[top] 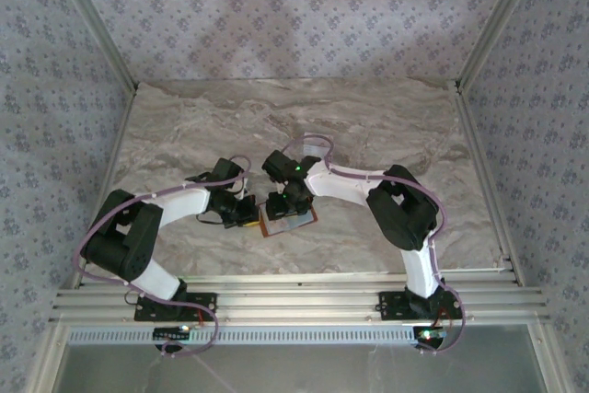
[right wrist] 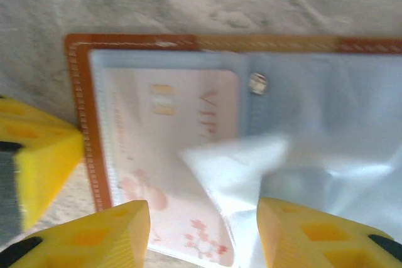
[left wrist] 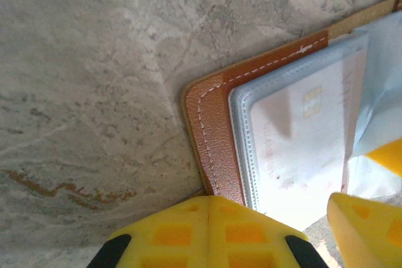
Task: Take the credit cards out of the card holder
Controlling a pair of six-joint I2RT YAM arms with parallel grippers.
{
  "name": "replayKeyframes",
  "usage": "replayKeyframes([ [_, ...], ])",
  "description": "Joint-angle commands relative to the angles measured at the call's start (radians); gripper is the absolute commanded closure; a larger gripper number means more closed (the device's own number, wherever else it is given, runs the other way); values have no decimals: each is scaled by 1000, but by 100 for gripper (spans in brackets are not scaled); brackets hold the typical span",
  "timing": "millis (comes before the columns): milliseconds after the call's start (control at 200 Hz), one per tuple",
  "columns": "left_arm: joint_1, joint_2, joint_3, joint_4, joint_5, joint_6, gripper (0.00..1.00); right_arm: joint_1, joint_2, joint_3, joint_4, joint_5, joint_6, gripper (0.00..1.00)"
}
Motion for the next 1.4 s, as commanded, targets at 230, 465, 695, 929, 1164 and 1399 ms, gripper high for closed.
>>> replayKeyframes([
  [230, 4, 13, 11, -104, -34, 27, 99, -4, -33, 46, -212, 195, -29, 44],
  [465, 4, 21, 29, -120, -40, 36, 99, -31, -37, 36, -229, 231, -29, 44],
  [695, 4, 3, 55, -150, -51, 40, 99, -71, -40, -23, -204, 188, -29, 51],
  [929, 0, -21, 92, -187, -57, 35, 98, -78, -66, -84, -146, 133, -29, 64],
  [1164, -21, -35, 126, -211, -61, 24, 97, -69, -127, -154, -93, 43, 19, 74],
  [1399, -55, -19, 148, -192, -65, -16, 91, -78, -202, -169, -116, 79, 35, 72],
])
